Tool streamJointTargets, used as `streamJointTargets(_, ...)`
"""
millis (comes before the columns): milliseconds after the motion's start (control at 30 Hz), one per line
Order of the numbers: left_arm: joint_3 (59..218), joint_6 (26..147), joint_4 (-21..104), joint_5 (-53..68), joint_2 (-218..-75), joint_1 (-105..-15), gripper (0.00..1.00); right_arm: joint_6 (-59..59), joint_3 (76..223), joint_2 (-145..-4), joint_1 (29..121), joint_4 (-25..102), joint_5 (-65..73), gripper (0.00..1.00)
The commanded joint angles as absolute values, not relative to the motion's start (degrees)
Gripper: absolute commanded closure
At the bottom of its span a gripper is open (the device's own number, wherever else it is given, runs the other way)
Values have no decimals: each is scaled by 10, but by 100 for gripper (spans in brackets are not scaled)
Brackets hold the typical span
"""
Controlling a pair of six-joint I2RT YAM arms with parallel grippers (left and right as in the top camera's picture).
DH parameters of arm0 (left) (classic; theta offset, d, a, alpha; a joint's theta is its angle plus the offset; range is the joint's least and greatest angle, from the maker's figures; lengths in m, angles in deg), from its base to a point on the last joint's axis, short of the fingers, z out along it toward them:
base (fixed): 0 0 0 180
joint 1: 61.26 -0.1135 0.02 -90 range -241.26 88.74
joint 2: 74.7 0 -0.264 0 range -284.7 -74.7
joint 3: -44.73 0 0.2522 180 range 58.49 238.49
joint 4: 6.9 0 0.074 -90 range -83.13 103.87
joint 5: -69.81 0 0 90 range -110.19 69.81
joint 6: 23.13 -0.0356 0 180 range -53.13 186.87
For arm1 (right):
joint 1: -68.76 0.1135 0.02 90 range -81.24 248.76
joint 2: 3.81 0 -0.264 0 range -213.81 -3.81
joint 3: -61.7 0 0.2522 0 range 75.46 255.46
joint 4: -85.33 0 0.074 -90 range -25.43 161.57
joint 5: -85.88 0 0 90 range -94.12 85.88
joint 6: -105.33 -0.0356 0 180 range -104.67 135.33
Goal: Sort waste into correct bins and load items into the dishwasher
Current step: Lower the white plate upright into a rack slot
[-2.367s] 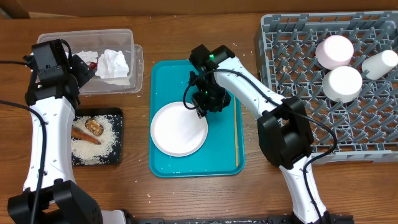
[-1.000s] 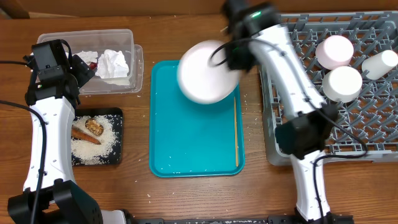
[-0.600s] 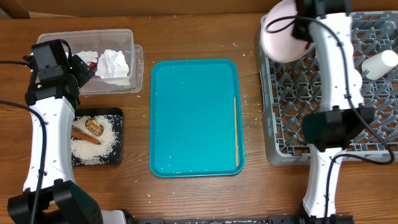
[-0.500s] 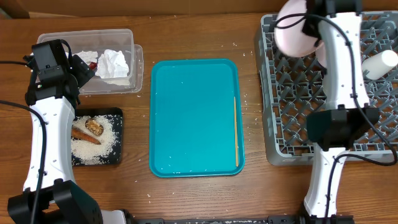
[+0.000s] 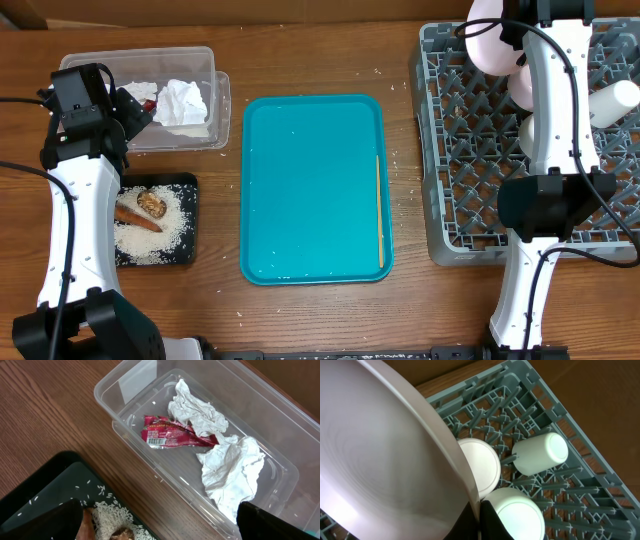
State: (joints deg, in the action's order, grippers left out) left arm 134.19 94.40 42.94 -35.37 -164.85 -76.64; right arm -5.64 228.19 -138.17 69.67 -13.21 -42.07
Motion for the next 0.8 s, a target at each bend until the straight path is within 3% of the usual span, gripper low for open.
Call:
streamJointTargets(0,1346,954,429,-353,-1653,-766,0,-46,2261,-1366,700,-115,-435,96)
streamJointTargets(767,1346,954,429,-353,-1653,-766,0,6,2201,-1366,735,-85,-435,96)
